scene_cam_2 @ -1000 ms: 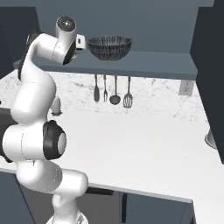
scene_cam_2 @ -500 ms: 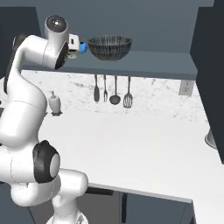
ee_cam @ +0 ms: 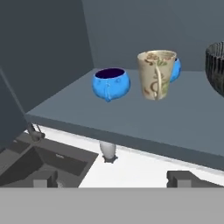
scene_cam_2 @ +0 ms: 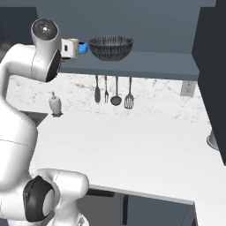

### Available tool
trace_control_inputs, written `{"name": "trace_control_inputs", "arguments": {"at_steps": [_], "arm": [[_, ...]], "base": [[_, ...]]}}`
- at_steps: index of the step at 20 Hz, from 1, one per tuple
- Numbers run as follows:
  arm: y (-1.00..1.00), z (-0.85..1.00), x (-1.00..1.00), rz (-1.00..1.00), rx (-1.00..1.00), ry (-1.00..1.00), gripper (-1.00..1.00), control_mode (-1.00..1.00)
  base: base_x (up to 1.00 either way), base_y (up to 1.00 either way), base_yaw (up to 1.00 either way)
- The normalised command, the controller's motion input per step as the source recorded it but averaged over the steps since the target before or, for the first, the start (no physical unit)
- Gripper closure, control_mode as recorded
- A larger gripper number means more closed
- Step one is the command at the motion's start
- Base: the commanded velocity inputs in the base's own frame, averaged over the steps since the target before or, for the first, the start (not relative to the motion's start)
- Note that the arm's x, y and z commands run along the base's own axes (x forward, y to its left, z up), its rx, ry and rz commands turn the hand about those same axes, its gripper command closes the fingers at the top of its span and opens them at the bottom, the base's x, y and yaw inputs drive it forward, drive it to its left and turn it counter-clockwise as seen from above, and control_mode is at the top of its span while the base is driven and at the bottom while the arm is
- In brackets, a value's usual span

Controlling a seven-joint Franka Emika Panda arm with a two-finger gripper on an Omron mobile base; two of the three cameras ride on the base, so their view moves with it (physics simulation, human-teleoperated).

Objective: Gather all objects into one cabinet and sort the glasses and bowls to opposite sides.

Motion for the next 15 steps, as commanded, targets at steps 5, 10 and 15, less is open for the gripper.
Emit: {"name": "trace_control_inputs", "arguments": {"at_steps": [5,10,15], "arm": [[-0.39,0.04,-1.0,-0.08,0.04,0.0,-1.0,-1.0],[-0.36,0.06,-0.72,-0.24,0.01,0.02,-1.0,-1.0],[-0.24,0.05,-0.32,-0.2,-0.01,0.11,-1.0,-1.0]], "base": [[0.0,0.0,0.0],[0.0,0.0,0.0],[0.0,0.0,0.0]]}}
